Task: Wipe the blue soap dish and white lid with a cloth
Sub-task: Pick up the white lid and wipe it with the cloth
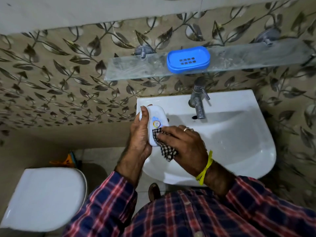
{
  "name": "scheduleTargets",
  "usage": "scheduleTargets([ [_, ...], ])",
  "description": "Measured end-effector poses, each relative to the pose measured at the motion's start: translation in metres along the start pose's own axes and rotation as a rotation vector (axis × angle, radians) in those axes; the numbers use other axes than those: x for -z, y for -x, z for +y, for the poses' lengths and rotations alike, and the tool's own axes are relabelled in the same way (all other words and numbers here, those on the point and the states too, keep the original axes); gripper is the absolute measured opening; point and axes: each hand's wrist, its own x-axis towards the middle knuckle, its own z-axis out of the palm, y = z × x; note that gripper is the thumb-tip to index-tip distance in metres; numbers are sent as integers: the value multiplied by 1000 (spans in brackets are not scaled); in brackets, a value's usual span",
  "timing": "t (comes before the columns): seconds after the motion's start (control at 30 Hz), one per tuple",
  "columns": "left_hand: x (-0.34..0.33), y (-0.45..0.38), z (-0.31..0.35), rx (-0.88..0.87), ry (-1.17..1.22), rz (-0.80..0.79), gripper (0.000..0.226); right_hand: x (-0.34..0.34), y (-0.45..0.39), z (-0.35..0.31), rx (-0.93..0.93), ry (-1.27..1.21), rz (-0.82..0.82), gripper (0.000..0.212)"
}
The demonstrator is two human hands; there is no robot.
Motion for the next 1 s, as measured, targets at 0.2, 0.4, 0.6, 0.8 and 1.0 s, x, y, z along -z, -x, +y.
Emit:
scheduleTargets([
  [0.2, 2, -5, -1, 59, 31, -56, 106, 8, 0, 17, -53, -123, 57, 31],
  [0.4, 1, -1, 5, 102, 59, -136, 116, 2, 1, 19, -3, -173, 80, 32],
  [0.6, -9, 8, 5, -80, -143, -112, 69, 1, -40, 19, -212, -388, 321, 38],
  [0.8, 0, 3, 8, -153, -506, -148, 47, 9, -57, 29, -279, -297, 222, 37],
  [1.0, -5, -4, 12, -204, -590, -121, 44, 6, -48, 13, 39, -44, 116, 27],
])
